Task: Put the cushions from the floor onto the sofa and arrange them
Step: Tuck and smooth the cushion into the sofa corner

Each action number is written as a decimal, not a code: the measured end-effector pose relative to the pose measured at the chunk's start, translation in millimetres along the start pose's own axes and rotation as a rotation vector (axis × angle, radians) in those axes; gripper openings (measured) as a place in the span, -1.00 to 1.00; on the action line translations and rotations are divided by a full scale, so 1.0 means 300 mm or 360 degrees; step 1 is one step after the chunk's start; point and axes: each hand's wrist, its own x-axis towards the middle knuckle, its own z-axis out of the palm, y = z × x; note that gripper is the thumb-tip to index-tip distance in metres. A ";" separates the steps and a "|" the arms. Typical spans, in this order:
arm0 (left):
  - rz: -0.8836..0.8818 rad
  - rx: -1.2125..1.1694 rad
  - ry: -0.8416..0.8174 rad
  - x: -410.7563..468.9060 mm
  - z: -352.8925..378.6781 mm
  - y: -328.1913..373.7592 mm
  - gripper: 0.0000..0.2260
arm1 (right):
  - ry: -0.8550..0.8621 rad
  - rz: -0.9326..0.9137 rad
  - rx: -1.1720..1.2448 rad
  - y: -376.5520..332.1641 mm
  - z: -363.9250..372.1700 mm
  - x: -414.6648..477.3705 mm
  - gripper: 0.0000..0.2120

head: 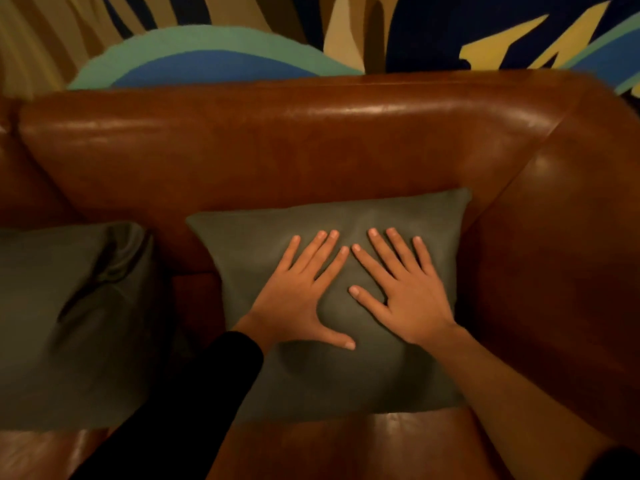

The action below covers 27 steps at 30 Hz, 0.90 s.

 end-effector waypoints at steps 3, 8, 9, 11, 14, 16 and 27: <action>-0.0004 0.0017 0.0001 0.007 0.008 -0.001 0.12 | 0.0004 0.0019 -0.0008 0.056 0.022 -0.029 -0.43; -0.0126 0.0079 0.0031 -0.092 0.000 -0.070 0.01 | 0.0038 0.0014 0.0037 0.061 0.017 -0.017 -0.41; -0.0164 0.0092 0.0045 -0.118 -0.012 -0.088 0.00 | 0.0071 0.0013 0.0051 0.055 0.002 -0.011 -0.41; -0.0188 0.0118 0.0060 -0.135 -0.038 -0.098 0.02 | 0.0163 -0.0003 0.0090 0.030 -0.034 0.008 -0.40; -0.0125 0.0122 0.0089 -0.078 -0.059 -0.032 0.09 | 0.0278 -0.0170 0.0162 -0.045 -0.065 0.055 -0.38; -0.0136 0.0075 0.0108 -0.027 -0.055 0.020 0.11 | 0.0220 -0.0220 0.0174 -0.092 -0.058 0.077 -0.35; -0.0093 0.0202 0.0126 -0.202 0.002 0.042 0.00 | 0.0295 -0.0298 0.0002 -0.004 -0.008 -0.100 -0.16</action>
